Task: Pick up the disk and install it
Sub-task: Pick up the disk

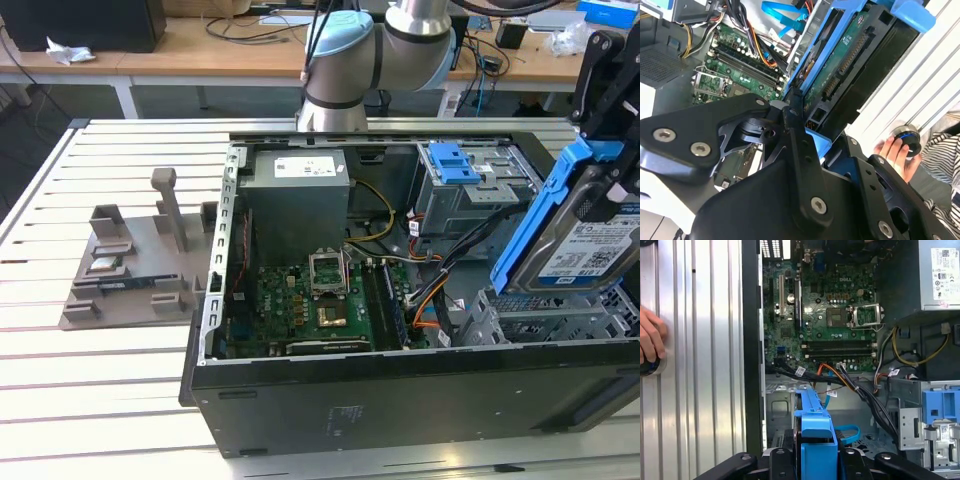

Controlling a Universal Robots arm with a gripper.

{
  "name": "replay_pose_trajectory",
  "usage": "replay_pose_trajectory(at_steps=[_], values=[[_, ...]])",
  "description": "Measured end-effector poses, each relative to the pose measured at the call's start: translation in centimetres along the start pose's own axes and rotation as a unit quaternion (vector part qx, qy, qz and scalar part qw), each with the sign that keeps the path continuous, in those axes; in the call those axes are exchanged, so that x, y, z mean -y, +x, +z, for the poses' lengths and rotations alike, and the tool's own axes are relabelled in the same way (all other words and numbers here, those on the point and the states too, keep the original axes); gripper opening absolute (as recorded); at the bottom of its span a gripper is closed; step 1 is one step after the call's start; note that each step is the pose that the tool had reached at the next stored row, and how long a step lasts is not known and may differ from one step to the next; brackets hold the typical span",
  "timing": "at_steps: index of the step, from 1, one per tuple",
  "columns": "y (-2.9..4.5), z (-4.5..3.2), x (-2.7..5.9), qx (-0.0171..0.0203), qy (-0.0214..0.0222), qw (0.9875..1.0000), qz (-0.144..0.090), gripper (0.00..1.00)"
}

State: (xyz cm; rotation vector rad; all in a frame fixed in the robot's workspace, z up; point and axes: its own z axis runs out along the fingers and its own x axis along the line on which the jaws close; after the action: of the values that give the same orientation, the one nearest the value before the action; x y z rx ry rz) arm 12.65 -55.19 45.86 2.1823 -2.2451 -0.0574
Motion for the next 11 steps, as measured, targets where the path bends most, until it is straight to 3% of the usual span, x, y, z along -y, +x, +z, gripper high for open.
replay_pose_trajectory(at_steps=[11], values=[[-0.09,0.28,0.26,-0.0006,-0.0002,1.0,0.0,0.36]])
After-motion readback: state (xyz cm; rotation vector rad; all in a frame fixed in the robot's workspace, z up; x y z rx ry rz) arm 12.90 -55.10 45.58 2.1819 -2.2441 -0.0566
